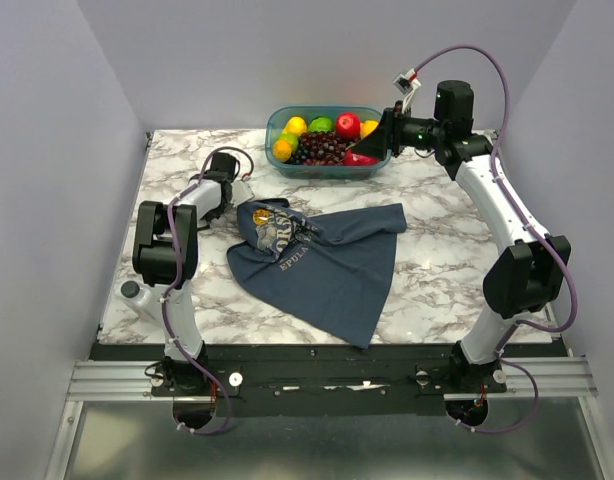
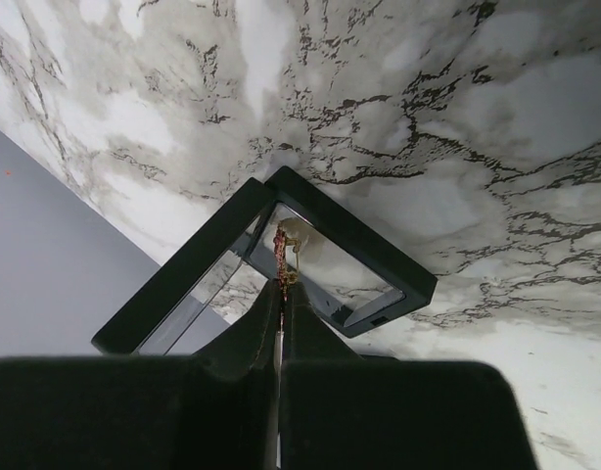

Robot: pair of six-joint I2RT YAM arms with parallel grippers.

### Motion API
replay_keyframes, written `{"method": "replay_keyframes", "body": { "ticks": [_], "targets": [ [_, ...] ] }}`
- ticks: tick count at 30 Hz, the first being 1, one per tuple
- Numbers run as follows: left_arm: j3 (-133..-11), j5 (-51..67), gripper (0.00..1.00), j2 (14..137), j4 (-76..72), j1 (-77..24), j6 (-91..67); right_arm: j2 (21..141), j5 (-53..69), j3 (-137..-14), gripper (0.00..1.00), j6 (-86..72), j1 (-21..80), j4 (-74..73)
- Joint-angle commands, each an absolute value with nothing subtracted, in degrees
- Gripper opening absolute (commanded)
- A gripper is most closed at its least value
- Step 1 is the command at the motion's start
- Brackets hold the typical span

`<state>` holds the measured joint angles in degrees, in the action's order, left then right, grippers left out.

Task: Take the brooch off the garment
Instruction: Place the brooch in the brooch box.

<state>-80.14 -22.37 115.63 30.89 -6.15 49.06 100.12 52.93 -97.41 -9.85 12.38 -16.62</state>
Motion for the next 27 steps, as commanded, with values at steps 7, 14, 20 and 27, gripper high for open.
{"method": "replay_keyframes", "body": {
  "ticks": [7, 14, 20, 27],
  "targets": [
    [-78.13, -22.69, 0.36, 112.33, 35.23, -6.33, 46.68, 99.32, 52.65, -96.24, 0.69, -6.07, 12.48, -19.24],
    [-83.05, -9.62, 0.46, 107.32, 47.08, -6.33, 37.63, 102.04, 48.53, -95.01, 0.71, 22.41, 13.71, -29.69],
    [-87.71, 3.15, 0.49, 105.56, 51.68, -7.03, 29.98, 105.38, 36.05, -89.5, 0.76, 46.54, 18.19, -37.35],
    [-92.1, 26.44, 0.57, 106.69, 48.35, -7.29, 20.32, 106.88, 30.94, -82.53, 0.77, 54.23, 21.71, -37.44]
  ]
}}
